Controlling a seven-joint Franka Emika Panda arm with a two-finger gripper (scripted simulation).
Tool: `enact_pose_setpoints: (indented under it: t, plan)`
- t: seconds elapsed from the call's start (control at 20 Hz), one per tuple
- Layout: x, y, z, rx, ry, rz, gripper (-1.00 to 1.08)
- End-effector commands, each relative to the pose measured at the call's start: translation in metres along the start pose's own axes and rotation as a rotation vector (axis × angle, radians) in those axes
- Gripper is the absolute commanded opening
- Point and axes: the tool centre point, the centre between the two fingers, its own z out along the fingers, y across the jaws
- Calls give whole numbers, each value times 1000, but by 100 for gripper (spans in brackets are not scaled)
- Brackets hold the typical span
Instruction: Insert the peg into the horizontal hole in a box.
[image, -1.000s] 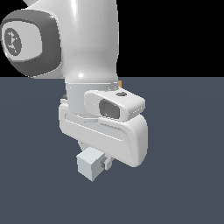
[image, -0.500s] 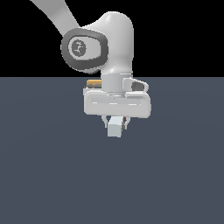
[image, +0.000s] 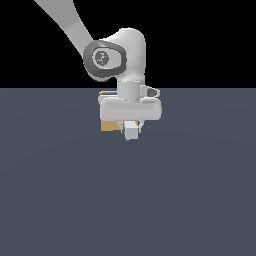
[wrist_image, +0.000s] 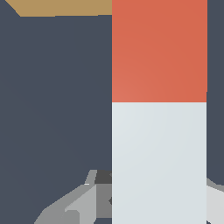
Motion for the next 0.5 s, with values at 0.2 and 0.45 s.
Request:
enact_pose_setpoints:
  t: [0.2, 0.45]
  plan:
    - [5, -1, 0, 0, 0, -16, -100]
    - [4, 0, -4, -5, -2, -24, -100]
